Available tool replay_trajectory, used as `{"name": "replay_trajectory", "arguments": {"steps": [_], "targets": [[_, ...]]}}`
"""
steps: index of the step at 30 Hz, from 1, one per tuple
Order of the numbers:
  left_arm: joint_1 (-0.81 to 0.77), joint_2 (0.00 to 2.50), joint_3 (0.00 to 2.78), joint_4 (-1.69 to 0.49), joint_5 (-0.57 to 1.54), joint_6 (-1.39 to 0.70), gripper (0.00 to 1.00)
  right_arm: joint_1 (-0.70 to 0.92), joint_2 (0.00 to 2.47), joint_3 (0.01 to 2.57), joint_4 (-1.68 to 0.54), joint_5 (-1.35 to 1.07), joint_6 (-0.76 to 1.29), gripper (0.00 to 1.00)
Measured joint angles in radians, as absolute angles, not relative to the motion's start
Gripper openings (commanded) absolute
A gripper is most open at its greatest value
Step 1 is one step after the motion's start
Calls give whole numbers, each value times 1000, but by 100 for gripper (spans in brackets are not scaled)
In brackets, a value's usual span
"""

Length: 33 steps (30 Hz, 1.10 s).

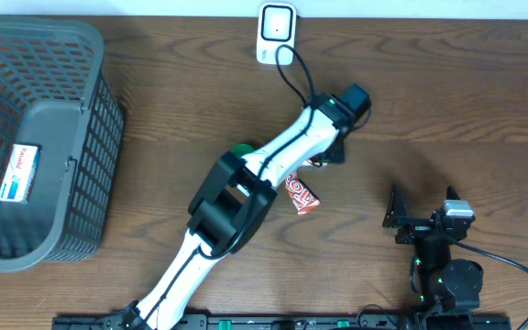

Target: Scan the item barcode

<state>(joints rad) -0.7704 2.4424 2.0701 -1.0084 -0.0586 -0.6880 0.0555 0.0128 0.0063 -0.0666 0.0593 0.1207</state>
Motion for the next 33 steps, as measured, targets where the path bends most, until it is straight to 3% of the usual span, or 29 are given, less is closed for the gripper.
{"name": "replay_trajectory", "arguments": {"steps": [8, 11, 16, 19, 23, 28, 33], "targets": [[-750, 2302, 2069, -1041, -83, -567, 91, 56, 13, 6, -66, 60, 121, 99], [-723, 2106, 2080, -1039, -115, -493, 98, 56, 13, 6, -66, 60, 120, 99], [-645, 1695, 2130, -1032, -329, -437, 100, 56, 13, 6, -67, 59, 121, 99], [-512, 1498, 2164, -1067, -428, -429, 100, 56, 13, 6, -67, 59, 121, 99], [-192, 1349, 2175, -1243, -510, -508, 100, 56, 13, 6, -67, 59, 121, 99], [147, 1379, 2131, -1441, -525, -659, 100, 56, 13, 6, -66, 60, 121, 99], [298, 1472, 1992, -1470, -524, -708, 98, 56, 13, 6, -67, 60, 121, 99]]}}
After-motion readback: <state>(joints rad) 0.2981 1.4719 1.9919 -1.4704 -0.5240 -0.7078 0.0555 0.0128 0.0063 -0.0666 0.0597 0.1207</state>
